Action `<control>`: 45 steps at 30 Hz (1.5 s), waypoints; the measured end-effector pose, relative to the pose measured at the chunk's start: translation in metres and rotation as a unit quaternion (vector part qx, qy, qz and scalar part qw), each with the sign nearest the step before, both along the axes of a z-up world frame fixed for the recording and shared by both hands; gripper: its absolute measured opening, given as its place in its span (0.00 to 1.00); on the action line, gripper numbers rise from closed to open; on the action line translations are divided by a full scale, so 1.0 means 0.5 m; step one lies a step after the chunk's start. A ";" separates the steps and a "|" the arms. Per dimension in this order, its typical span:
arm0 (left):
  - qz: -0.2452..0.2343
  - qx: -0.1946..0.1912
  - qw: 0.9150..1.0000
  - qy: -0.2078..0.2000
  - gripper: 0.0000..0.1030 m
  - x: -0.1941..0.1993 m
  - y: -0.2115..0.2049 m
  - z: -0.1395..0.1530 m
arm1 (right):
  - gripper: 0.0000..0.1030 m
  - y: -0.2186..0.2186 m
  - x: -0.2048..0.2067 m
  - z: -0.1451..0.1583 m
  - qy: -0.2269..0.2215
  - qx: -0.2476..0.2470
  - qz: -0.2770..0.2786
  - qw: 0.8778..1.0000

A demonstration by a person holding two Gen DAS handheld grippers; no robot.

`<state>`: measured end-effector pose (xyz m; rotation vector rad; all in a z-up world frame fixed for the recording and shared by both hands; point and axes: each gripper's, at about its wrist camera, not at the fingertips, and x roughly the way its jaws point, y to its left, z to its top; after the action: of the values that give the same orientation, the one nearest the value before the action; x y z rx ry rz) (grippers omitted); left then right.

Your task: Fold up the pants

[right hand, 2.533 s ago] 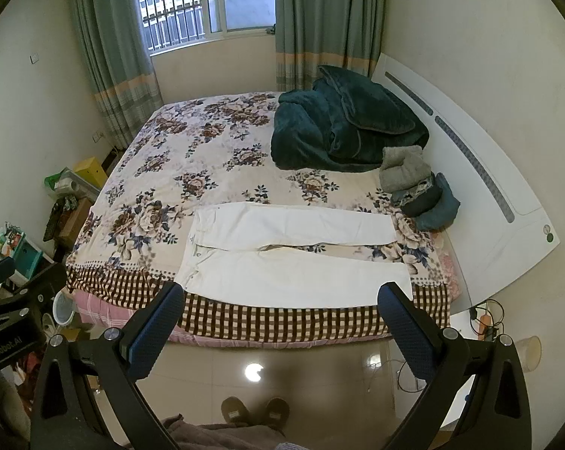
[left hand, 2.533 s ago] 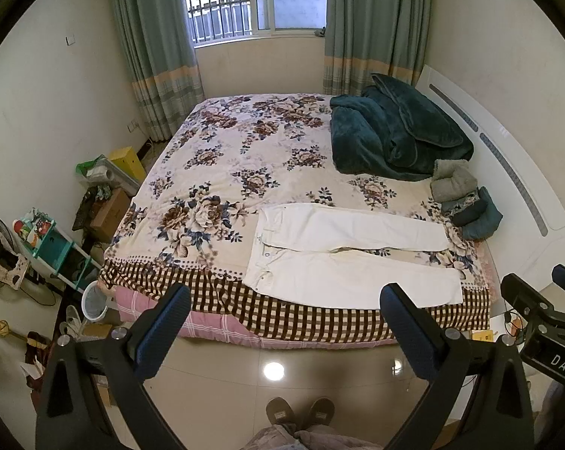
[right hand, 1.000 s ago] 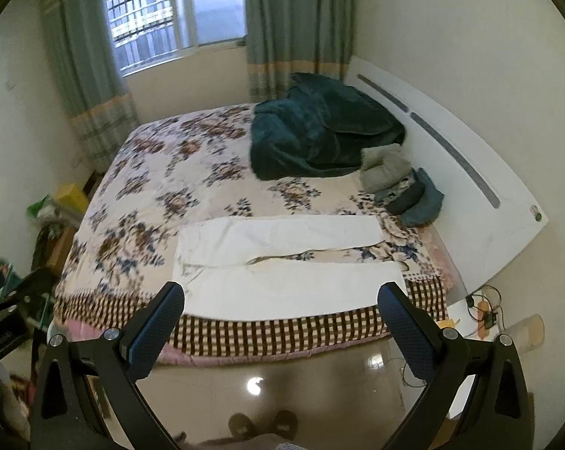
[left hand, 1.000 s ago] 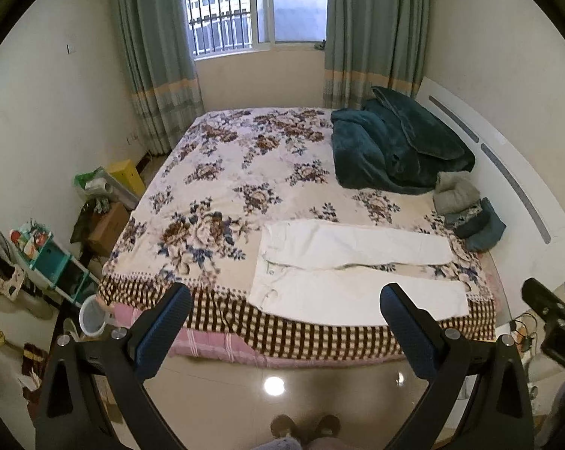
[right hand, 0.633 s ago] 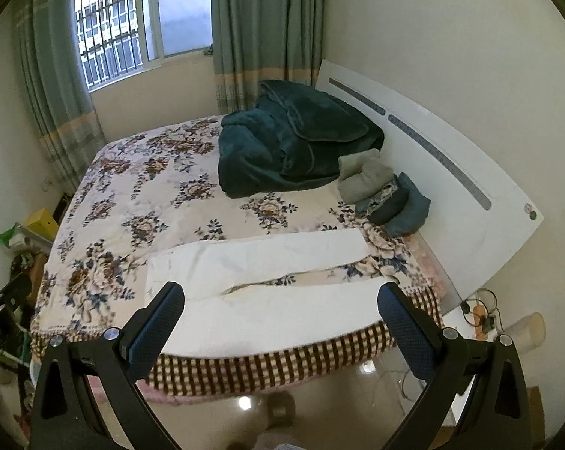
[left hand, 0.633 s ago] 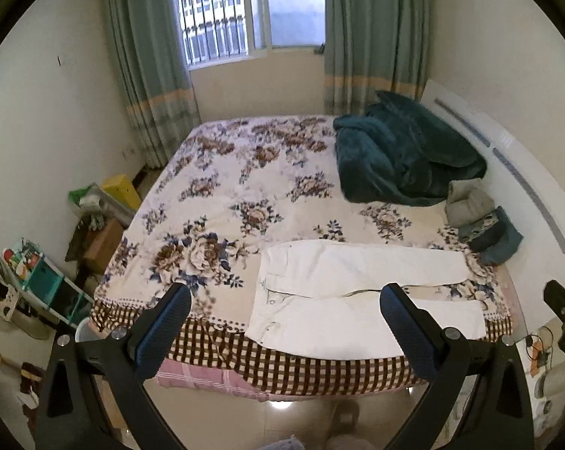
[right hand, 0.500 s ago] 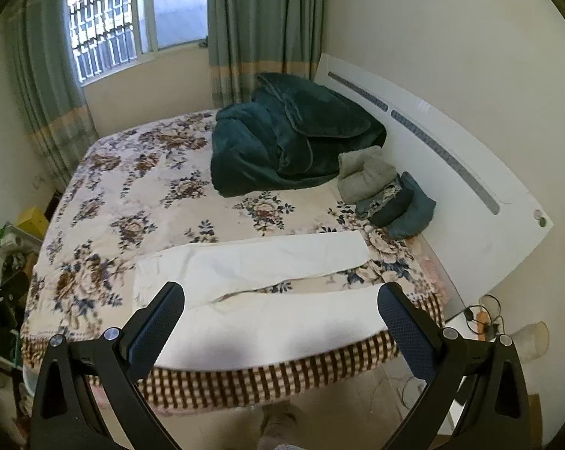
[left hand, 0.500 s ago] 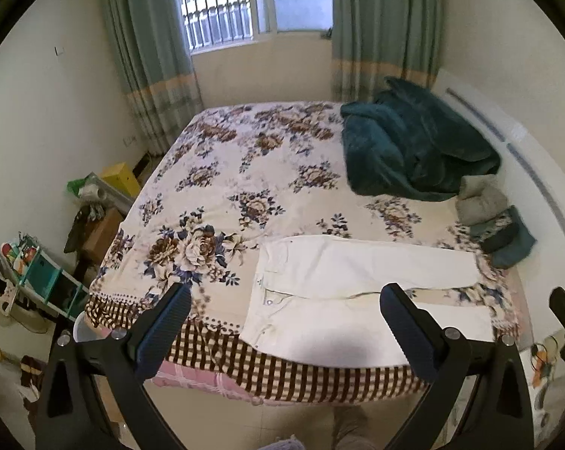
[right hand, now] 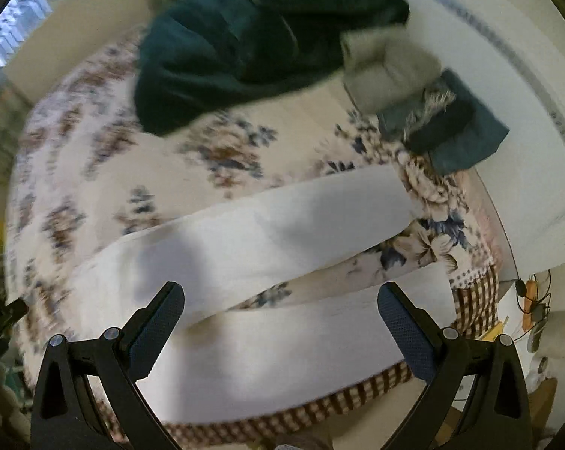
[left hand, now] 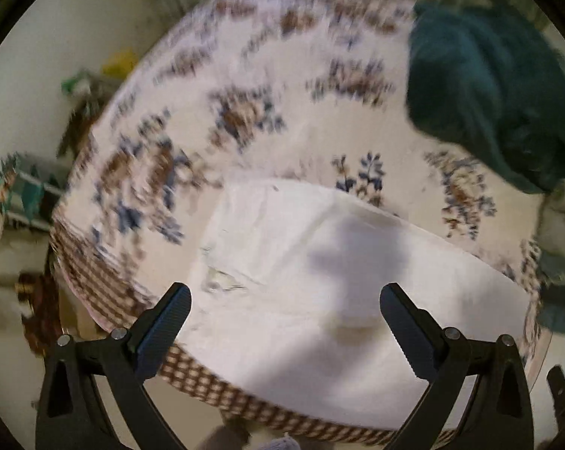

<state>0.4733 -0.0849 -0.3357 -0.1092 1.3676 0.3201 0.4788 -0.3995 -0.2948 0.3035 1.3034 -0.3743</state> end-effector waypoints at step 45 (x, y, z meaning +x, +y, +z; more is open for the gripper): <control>0.220 -0.260 0.936 -0.084 0.03 -0.149 0.248 -0.246 | 0.04 -0.196 0.046 -0.505 0.072 0.144 -0.216 0.963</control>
<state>0.3987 0.0389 -0.4586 -0.8746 1.2189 0.3057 0.5015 -0.4977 -0.5475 0.8260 1.4331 -0.5832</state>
